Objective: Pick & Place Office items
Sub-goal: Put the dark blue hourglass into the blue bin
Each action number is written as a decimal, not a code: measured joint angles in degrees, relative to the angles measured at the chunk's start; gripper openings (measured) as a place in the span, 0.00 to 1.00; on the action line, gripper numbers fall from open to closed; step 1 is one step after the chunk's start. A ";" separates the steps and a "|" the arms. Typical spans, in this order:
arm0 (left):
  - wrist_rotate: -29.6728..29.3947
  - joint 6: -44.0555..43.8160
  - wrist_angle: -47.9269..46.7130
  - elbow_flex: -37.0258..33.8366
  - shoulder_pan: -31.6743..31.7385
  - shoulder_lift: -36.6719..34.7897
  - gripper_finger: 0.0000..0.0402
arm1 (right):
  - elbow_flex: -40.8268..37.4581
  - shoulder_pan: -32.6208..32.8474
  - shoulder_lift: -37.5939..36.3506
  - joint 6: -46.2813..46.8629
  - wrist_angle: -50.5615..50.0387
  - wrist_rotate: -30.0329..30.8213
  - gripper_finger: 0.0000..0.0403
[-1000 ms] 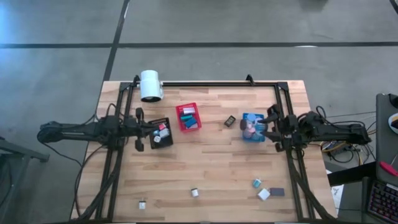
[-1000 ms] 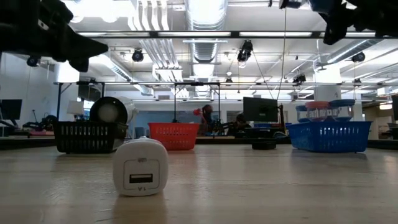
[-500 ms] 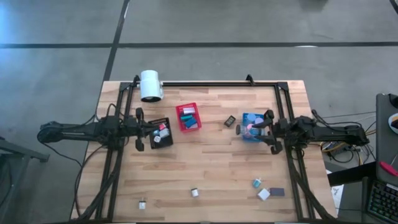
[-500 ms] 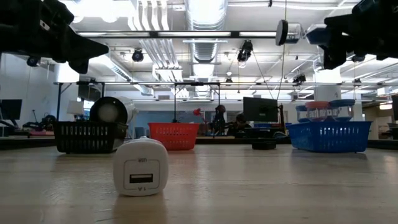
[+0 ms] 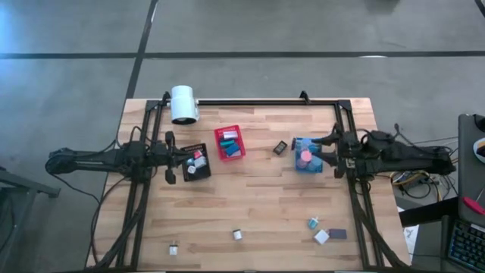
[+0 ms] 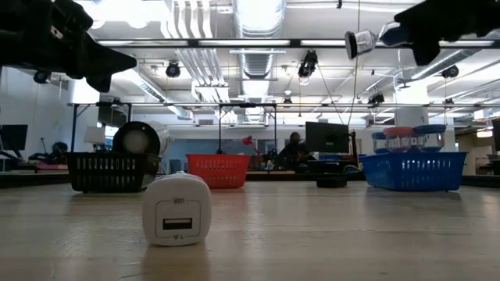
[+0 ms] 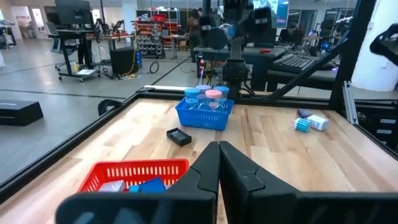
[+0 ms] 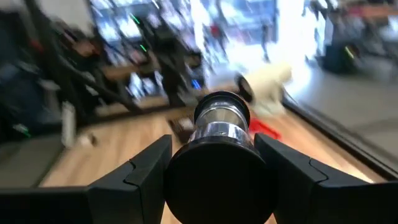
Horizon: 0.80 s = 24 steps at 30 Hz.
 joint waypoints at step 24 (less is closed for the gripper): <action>0.07 0.19 -0.02 -0.09 0.00 0.04 0.03 | 53.10 3.22 57.42 12.84 -60.06 -5.15 0.50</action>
